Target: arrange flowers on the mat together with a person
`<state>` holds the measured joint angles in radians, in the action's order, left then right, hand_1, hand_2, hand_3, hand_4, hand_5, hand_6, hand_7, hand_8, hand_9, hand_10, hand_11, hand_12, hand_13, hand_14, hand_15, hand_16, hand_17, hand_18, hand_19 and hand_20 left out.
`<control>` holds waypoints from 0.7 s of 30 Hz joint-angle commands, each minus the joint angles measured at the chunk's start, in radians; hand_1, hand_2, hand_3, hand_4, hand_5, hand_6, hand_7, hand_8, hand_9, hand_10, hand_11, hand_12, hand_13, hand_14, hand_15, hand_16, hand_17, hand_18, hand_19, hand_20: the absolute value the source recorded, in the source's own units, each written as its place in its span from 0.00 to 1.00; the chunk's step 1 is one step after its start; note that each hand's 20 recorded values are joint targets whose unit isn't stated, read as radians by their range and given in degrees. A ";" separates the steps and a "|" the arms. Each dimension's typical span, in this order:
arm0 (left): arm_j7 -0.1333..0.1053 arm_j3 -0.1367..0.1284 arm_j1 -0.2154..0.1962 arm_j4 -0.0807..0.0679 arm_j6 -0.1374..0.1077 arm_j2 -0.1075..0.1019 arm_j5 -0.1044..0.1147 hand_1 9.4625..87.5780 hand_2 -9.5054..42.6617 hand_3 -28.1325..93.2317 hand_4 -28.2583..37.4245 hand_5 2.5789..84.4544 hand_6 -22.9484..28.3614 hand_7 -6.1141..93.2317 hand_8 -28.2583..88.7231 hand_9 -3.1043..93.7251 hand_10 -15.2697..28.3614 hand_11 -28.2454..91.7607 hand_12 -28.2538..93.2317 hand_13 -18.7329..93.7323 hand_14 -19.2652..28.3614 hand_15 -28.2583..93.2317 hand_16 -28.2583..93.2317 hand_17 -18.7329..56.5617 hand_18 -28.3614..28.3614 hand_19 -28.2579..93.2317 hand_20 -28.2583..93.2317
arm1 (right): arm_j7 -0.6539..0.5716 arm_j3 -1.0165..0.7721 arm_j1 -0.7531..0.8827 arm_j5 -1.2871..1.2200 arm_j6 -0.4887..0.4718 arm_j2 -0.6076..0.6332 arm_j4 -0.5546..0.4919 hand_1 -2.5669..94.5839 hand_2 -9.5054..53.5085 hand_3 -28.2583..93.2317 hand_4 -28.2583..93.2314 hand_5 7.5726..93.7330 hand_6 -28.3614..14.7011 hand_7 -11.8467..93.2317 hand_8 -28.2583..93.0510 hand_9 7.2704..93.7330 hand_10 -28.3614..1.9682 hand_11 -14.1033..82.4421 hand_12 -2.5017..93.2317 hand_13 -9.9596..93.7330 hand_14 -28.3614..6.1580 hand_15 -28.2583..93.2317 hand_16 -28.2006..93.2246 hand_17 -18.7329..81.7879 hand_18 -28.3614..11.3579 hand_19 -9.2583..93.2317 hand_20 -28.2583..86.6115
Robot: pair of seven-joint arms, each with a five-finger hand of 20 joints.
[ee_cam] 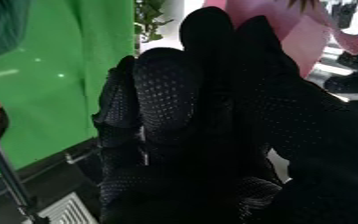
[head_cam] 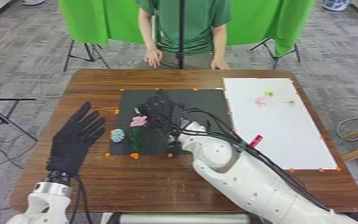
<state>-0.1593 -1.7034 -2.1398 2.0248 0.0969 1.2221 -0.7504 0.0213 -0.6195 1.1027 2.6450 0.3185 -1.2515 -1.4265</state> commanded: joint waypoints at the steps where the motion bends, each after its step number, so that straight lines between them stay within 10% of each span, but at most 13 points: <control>1: 0.002 0.002 -0.009 -0.001 0.009 -0.005 -0.001 0.22 0.21 0.82 0.04 0.33 0.48 0.20 0.17 0.30 0.60 0.34 0.35 0.35 0.70 0.38 0.26 0.09 0.88 0.59 0.30 | 0.036 -0.005 -0.052 0.067 -0.055 -0.013 0.048 0.57 0.00 0.87 0.00 0.72 0.73 0.59 0.21 0.90 0.78 0.38 0.57 0.82 0.71 0.76 0.49 0.52 0.31 0.87 0.60; 21: 0.006 -0.002 -0.008 -0.002 0.003 -0.014 -0.001 0.22 0.21 0.82 0.04 0.33 0.48 0.20 0.17 0.30 0.60 0.34 0.35 0.35 0.70 0.38 0.26 0.09 0.88 0.59 0.30 | 0.024 -0.055 -0.065 0.177 -0.128 -0.053 0.125 0.58 0.00 0.85 0.00 0.71 0.75 0.59 0.20 0.90 0.78 0.36 0.56 0.80 0.72 0.76 0.49 0.50 0.32 0.85 0.61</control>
<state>-0.1618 -1.7051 -2.1435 2.0251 0.0963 1.2078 -0.7504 0.0678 -0.6614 1.0535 2.7771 0.2148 -1.2816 -1.3163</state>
